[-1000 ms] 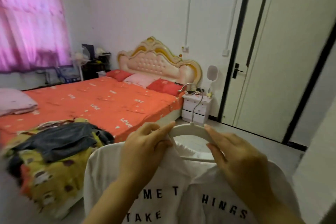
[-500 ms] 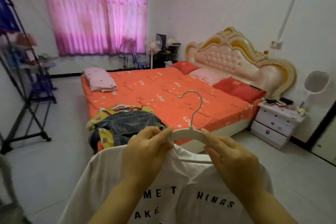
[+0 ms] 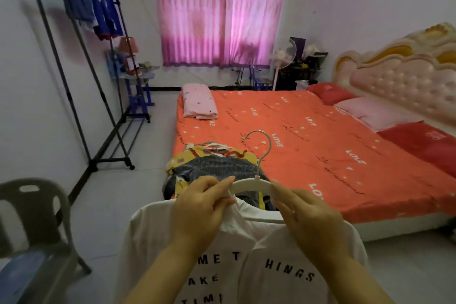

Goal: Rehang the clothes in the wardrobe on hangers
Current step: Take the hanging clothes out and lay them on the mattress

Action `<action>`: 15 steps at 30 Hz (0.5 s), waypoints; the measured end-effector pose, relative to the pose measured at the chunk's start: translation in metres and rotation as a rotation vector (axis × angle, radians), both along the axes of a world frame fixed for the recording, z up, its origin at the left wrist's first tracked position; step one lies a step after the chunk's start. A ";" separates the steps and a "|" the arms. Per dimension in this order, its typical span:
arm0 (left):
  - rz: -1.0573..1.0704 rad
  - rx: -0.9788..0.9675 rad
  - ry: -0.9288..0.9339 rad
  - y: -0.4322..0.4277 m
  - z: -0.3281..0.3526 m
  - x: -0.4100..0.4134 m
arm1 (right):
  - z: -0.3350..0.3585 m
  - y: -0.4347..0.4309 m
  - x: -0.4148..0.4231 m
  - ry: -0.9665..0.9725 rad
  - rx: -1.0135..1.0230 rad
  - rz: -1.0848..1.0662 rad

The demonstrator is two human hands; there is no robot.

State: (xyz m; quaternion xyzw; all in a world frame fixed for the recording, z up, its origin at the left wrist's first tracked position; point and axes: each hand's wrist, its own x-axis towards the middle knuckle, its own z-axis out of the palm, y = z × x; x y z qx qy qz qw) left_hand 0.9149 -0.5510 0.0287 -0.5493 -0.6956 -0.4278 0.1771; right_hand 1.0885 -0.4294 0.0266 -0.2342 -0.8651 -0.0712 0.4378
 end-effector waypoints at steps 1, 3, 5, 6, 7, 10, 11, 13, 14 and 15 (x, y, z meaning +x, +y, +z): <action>0.005 -0.007 -0.006 0.012 -0.003 -0.007 | -0.002 0.014 -0.009 -0.001 0.000 0.009; 0.012 -0.012 -0.015 0.037 -0.010 -0.025 | -0.008 0.040 -0.028 -0.006 0.008 0.024; 0.023 -0.009 -0.023 0.064 -0.019 -0.045 | -0.012 0.067 -0.049 -0.019 0.032 0.034; 0.028 -0.009 -0.026 0.077 -0.025 -0.056 | -0.015 0.081 -0.060 -0.026 0.045 0.036; 0.031 -0.008 -0.026 0.091 -0.031 -0.068 | -0.019 0.095 -0.072 -0.033 0.057 0.034; 0.021 -0.010 -0.066 0.135 -0.047 -0.109 | -0.031 0.138 -0.112 -0.057 0.059 0.035; 0.020 -0.015 -0.084 0.149 -0.051 -0.122 | -0.034 0.153 -0.127 -0.061 0.045 0.038; 0.031 -0.032 -0.110 0.176 -0.057 -0.149 | -0.039 0.179 -0.155 -0.070 0.011 0.039; 0.034 -0.044 -0.120 0.188 -0.060 -0.161 | -0.042 0.191 -0.168 -0.077 -0.003 0.038; 0.032 -0.055 -0.126 0.201 -0.063 -0.174 | -0.045 0.203 -0.181 -0.086 -0.012 0.039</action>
